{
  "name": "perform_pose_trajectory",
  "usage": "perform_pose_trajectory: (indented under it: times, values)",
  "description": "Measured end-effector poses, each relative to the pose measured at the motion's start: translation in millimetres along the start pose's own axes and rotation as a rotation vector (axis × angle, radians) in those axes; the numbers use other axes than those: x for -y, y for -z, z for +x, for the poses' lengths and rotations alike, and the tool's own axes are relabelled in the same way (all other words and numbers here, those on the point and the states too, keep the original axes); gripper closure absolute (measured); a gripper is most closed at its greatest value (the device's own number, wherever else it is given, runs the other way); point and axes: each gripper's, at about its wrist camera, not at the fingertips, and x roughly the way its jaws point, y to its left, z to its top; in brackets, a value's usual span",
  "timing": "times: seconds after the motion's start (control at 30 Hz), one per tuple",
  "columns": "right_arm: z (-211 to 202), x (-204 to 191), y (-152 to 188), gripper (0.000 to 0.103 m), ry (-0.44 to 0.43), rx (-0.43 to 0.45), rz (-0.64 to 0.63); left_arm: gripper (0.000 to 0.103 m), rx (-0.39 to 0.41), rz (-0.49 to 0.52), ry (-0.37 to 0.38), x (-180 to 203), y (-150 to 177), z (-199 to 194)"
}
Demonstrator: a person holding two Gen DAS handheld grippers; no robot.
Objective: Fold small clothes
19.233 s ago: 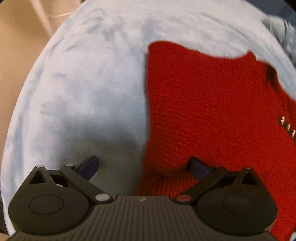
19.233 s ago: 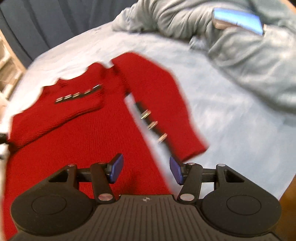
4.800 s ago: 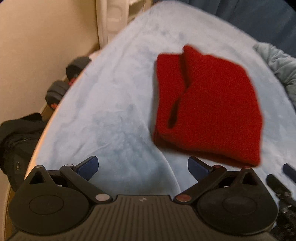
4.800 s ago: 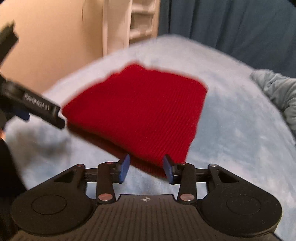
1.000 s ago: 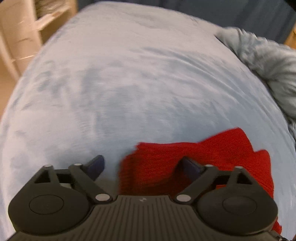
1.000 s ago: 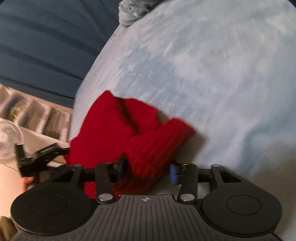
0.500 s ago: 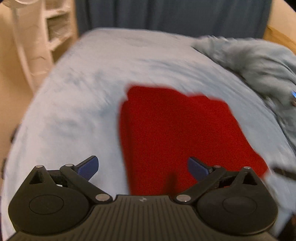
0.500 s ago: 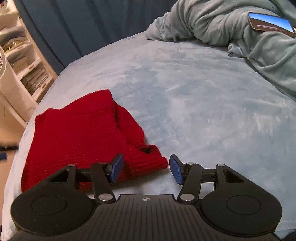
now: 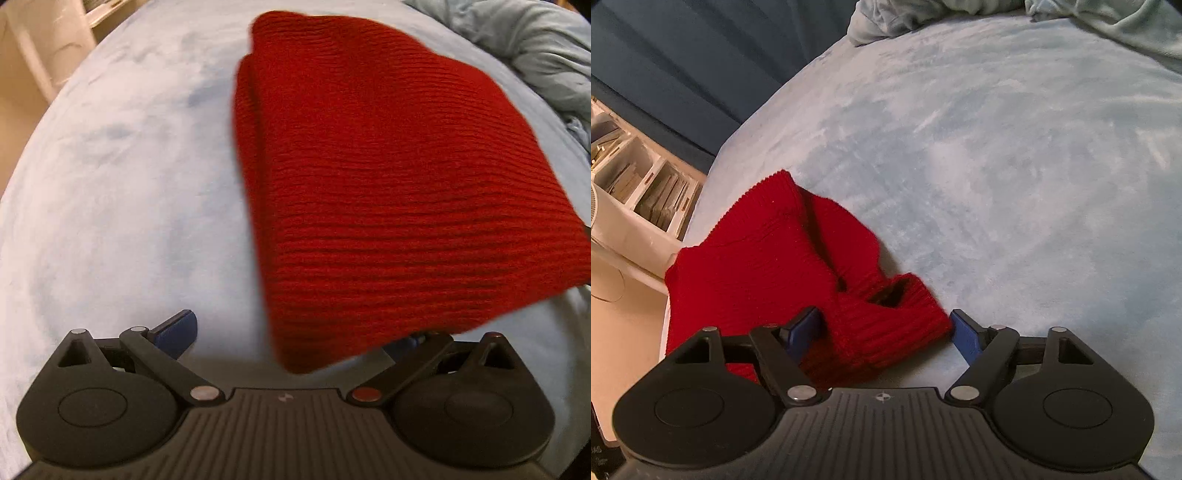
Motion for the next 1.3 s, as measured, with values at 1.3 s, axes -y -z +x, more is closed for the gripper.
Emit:
perform_pose_trajectory:
  times: [1.3]
  values:
    - [-182, -136, 107, 0.014, 0.206, 0.127, -0.577, 0.000, 0.153, -0.099, -0.132, 68, 102, -220]
